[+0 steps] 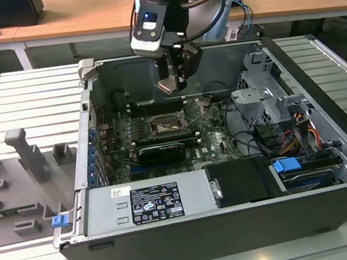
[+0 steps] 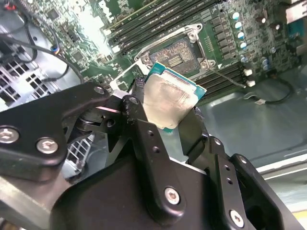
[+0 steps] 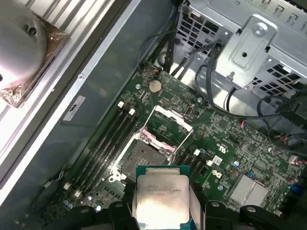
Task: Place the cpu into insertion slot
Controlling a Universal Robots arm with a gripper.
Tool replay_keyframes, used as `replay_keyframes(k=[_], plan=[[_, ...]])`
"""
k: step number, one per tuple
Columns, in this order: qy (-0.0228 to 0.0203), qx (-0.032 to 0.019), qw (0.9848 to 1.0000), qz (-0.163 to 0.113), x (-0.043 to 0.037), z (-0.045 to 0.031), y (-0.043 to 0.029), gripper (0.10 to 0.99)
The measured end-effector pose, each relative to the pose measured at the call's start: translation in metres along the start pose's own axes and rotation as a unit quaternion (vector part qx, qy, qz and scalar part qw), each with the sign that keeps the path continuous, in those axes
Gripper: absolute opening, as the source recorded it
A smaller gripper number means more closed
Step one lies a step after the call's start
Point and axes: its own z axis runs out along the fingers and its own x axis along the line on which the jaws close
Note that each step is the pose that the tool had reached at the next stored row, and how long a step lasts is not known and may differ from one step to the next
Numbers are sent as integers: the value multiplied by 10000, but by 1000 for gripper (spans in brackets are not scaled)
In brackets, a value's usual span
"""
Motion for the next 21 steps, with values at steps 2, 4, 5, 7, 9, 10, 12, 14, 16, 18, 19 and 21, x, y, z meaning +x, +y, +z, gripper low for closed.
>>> replay_keyframes(k=[2, 4, 5, 7, 9, 10, 12, 14, 16, 18, 19, 21], plan=[[-14, -3, 9999, 155, 0, 6, -1, 529], [-26, -6, 9996, 290, 0, 11, -1, 529], [-33, -7, 9993, 376, 0, 14, -1, 529], [-50, -11, 9984, 564, 0, 20, -2, 529], [-59, -12, 9978, 665, 0, 23, -2, 529], [-68, -14, 9971, 764, 0, 27, -3, 529], [-78, -16, 9961, 881, 0, 31, -3, 529], [-91, -19, 9947, 1025, -1, 36, -3, 529], [-103, -21, 9931, 1164, -1, 41, -4, 529], [-113, -24, 9918, 1274, -1, 44, -4, 529], [-118, -25, 9909, 1338, -1, 46, -4, 529], [-129, -27, 9893, 1453, -1, 51, -5, 529]])
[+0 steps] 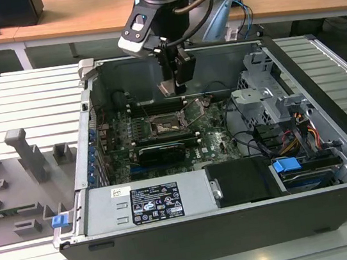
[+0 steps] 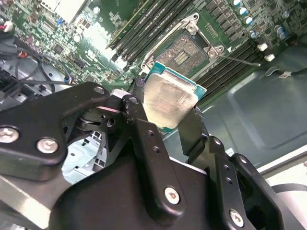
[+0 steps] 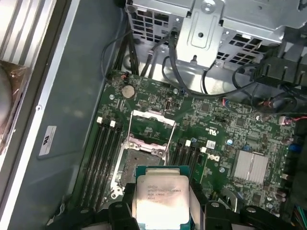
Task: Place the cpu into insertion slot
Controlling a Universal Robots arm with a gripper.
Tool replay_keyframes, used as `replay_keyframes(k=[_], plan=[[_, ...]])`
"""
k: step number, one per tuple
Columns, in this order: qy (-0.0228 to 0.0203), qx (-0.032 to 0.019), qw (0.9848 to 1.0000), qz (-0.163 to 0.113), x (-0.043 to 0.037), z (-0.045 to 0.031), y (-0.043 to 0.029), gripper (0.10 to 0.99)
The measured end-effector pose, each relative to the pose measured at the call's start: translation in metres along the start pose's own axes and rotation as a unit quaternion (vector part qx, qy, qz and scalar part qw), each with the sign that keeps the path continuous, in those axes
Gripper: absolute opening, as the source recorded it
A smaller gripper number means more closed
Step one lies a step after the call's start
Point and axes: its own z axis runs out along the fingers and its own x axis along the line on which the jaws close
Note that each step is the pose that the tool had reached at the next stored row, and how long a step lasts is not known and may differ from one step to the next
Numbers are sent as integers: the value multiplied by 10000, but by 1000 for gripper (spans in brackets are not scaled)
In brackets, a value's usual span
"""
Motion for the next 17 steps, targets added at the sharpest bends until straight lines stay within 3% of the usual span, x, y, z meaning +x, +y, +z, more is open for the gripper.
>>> replay_keyframes(k=[9, 17], plan=[[-49, -10, 9985, 553, 0, 24, -2, 529], [-57, -1, 9977, 673, -1, 78, -7, 529]])
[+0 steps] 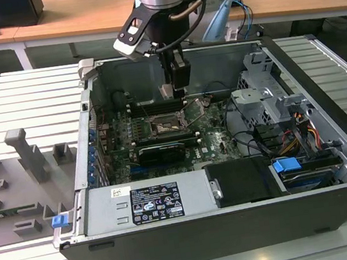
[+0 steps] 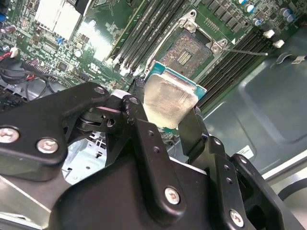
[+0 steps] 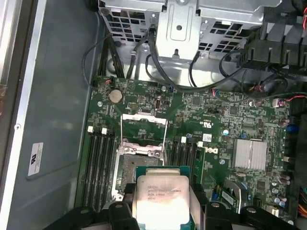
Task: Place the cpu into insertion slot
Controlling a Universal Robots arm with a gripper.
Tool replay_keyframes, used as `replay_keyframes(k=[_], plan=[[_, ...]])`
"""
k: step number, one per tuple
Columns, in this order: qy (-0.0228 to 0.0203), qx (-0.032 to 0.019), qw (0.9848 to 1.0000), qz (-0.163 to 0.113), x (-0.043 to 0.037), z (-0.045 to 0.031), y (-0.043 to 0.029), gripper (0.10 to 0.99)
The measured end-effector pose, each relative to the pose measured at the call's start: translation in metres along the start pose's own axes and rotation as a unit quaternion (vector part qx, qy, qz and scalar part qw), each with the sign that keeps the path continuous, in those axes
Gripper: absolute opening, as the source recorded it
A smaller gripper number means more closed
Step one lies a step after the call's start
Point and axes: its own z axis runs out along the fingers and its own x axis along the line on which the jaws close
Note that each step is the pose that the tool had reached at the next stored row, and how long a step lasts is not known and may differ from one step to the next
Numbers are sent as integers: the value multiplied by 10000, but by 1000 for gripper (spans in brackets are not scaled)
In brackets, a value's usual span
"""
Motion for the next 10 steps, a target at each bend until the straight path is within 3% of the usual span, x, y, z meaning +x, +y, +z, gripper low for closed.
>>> replay_keyframes(k=[10], plan=[[-1, 5, 10000, 24, -2, 69, -5, 529]])
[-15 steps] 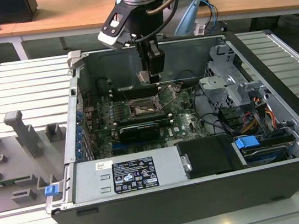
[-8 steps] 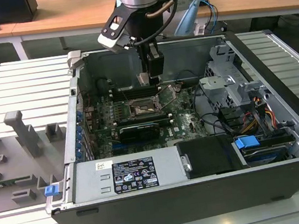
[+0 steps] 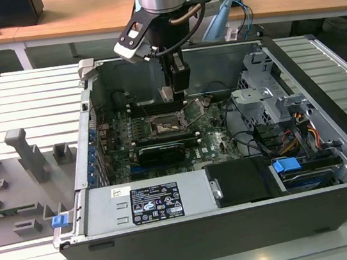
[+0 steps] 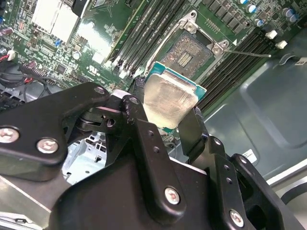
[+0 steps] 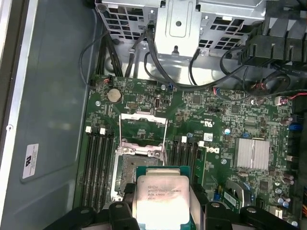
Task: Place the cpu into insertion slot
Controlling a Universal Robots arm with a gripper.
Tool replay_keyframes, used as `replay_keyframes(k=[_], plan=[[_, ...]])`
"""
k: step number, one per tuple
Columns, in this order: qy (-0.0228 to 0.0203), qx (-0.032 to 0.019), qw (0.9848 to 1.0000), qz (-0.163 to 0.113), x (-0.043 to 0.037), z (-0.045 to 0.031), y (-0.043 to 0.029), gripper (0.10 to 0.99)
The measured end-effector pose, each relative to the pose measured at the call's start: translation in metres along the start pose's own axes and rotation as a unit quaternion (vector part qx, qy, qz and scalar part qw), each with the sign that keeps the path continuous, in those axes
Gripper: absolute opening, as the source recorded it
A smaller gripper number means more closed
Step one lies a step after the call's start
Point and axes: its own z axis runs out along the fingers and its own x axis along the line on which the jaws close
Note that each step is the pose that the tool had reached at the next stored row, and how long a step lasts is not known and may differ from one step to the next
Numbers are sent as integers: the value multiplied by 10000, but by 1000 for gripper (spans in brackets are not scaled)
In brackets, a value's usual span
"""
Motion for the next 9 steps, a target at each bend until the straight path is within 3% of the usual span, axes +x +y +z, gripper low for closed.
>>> replay_keyframes(k=[5, 9], plan=[[-4, 0, 10000, 5, -1, 59, -5, 529], [-28, -5, 9996, 273, -3, 129, -12, 529]])
